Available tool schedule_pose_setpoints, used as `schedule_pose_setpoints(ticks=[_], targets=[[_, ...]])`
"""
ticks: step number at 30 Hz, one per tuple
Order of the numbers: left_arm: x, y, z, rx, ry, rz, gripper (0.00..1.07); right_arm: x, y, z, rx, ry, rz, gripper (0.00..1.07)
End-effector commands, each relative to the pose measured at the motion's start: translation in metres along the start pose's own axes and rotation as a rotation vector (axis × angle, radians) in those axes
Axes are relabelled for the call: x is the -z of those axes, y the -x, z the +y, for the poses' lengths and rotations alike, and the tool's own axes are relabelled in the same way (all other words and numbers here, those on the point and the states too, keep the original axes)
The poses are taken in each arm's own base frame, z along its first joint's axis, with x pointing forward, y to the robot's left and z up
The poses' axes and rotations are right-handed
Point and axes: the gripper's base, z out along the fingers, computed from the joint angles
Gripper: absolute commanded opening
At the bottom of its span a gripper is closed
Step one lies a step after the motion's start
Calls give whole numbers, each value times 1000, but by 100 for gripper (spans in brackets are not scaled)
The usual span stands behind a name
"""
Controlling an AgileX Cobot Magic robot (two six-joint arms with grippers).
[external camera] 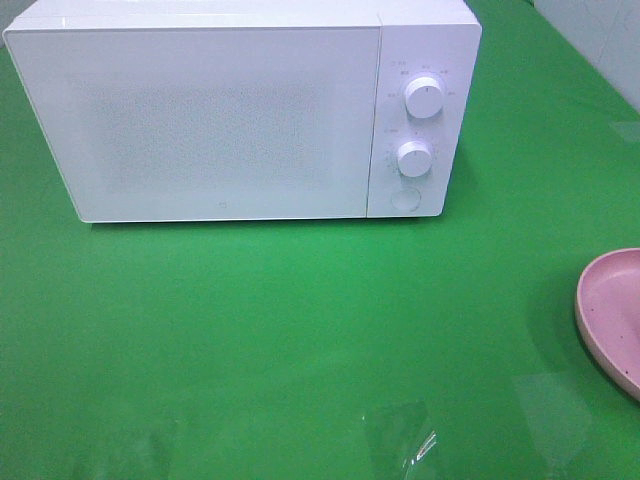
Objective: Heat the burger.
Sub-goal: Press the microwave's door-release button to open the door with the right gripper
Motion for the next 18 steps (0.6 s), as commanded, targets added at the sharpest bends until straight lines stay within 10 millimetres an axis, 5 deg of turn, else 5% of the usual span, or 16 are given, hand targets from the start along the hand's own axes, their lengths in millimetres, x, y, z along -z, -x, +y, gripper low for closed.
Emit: schedule_pose_setpoints(ticks=[1, 13, 18], targets=[[3, -1, 0, -5, -5, -17, 96, -7, 4, 1, -3, 4, -10, 73], [3, -1, 0, -5, -5, -17, 96, -53, 1, 3, 3, 20, -17, 73], [3, -1, 0, -5, -5, -17, 96, -71, -14, 5, 14, 39, -110, 73]])
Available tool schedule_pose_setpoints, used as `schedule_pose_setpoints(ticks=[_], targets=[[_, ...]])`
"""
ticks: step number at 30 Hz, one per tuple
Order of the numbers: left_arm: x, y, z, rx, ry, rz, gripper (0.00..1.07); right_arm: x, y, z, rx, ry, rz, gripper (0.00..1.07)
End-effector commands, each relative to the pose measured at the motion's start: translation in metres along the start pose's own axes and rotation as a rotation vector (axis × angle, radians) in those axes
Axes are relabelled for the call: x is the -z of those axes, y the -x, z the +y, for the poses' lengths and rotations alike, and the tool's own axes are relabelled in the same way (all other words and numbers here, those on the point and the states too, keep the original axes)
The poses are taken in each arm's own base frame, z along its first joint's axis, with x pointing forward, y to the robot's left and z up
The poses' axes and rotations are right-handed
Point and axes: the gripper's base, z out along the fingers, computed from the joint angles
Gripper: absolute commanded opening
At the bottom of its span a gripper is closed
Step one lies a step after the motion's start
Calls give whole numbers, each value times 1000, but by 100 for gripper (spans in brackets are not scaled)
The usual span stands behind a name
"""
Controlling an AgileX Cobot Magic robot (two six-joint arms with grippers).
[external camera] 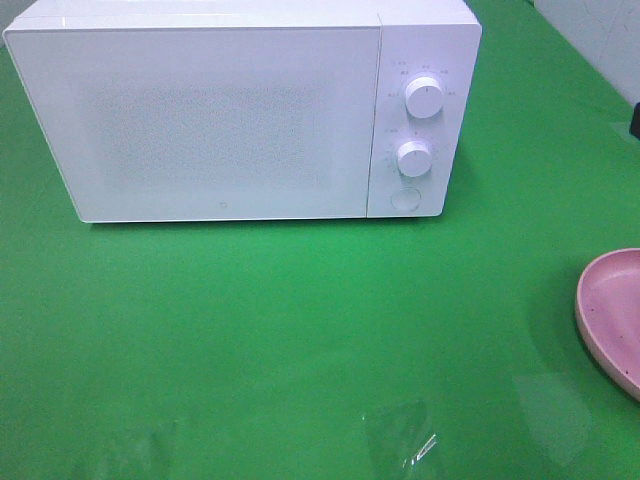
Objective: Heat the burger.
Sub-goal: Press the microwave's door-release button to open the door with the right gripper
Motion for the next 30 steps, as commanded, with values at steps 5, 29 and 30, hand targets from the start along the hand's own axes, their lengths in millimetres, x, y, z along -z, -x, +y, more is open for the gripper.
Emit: schedule_pose_setpoints(ticks=[5, 29, 30], targets=[[3, -1, 0, -5, -5, -17, 96, -23, -16, 2, 6, 28, -165, 73], [3, -1, 0, -5, -5, -17, 96, -71, -51, 46, 161, -22, -236, 73], [3, -1, 0, -5, -5, -17, 96, -71, -51, 46, 161, -22, -236, 73]])
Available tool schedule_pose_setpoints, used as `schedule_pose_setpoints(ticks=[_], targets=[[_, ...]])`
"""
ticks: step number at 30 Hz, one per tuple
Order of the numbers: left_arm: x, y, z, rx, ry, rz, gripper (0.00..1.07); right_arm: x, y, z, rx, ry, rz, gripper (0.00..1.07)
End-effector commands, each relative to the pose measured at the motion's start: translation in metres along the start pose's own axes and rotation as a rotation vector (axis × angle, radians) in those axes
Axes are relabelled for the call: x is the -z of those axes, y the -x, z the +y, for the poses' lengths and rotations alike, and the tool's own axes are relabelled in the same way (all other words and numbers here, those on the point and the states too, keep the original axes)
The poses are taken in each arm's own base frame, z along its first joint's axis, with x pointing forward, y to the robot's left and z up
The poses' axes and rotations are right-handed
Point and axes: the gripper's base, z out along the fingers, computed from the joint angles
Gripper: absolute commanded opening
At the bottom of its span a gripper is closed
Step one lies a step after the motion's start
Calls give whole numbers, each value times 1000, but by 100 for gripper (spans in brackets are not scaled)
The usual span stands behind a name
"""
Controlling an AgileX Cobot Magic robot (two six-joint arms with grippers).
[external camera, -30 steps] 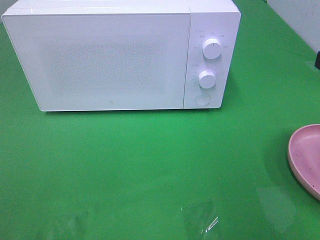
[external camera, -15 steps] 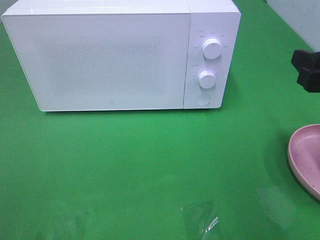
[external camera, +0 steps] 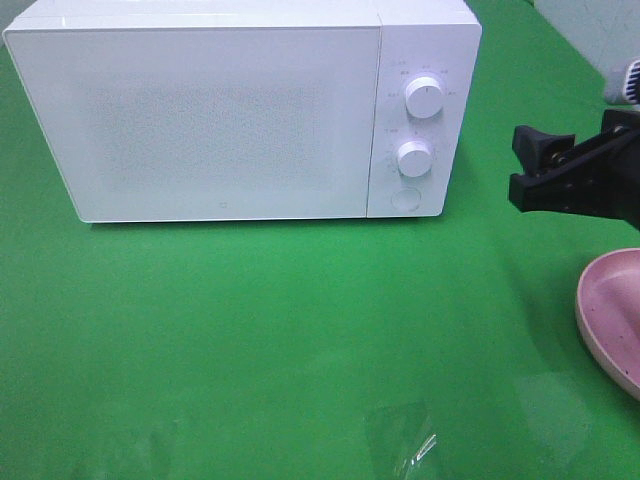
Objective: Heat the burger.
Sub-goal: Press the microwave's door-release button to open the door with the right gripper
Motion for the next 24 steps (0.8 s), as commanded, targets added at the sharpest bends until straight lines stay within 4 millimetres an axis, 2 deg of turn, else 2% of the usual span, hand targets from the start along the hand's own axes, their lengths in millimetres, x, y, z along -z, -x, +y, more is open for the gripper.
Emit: schedule_pose_setpoints(ticks=[1, 4, 9, 11, 15, 21, 24], targets=[[3, -1, 0, -5, -5, -17, 96, -2, -5, 12, -1, -19, -21, 73], [3, -1, 0, -5, -5, -17, 96, -3, -13, 29, -18, -33, -21, 73], [3, -1, 0, -5, -5, -17, 96, -2, -21, 40, -25, -44, -3, 73], [3, -1, 0, -5, -5, -17, 96, 2, -29, 54, -25, -40, 15, 73], [3, -1, 0, -5, -5, -17, 96, 1, -34, 69, -33, -24, 40, 73], [3, -1, 0, -5, -5, -17, 96, -4, -37, 82, -44, -2, 57, 73], [3, -1, 0, -5, -5, -17, 96, -5, -41, 83, -118, -6, 71, 73]])
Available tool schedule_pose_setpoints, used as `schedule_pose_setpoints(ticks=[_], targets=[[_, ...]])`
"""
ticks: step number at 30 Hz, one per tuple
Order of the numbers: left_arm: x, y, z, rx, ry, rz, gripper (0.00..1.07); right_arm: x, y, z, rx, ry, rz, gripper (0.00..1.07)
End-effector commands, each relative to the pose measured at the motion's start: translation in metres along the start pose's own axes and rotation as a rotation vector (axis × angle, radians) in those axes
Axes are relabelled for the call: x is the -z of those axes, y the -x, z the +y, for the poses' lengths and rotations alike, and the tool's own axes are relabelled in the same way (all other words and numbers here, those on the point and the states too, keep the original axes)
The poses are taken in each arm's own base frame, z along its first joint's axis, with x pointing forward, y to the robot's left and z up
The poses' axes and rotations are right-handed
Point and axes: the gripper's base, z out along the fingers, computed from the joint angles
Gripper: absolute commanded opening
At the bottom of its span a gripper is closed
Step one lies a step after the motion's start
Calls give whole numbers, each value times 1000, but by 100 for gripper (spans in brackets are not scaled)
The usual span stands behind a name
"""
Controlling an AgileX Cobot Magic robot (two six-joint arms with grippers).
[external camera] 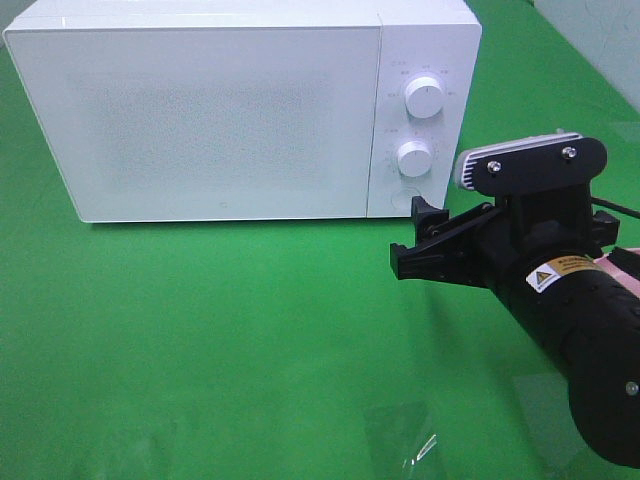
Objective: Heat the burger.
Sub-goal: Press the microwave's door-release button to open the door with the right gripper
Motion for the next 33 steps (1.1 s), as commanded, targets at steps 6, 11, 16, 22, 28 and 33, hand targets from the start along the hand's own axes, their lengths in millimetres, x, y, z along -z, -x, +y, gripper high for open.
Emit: schedule_pose_setpoints(ticks=[6, 11, 16, 22, 28, 33], targets=[[3, -1, 0, -5, -5, -17, 96, -4, -6, 2, -132, -21, 5, 72], [3, -1, 0, -5, -5, -17, 96, -4, -5, 2, -366, -25, -13, 66], [3, -1, 0, -5, -5, -17, 96, -4, -6, 2, -740, -23, -6, 48], [3, -1, 0, -5, -5, -17, 96, -4, -13, 4, -1050, -36, 68, 23], [3, -1, 0, -5, -5, -17, 96, -3, -21, 9, -1376, -62, 176, 0], [3, -1, 0, -5, -5, -17, 96, -3, -20, 11, -1408, -46, 185, 0]])
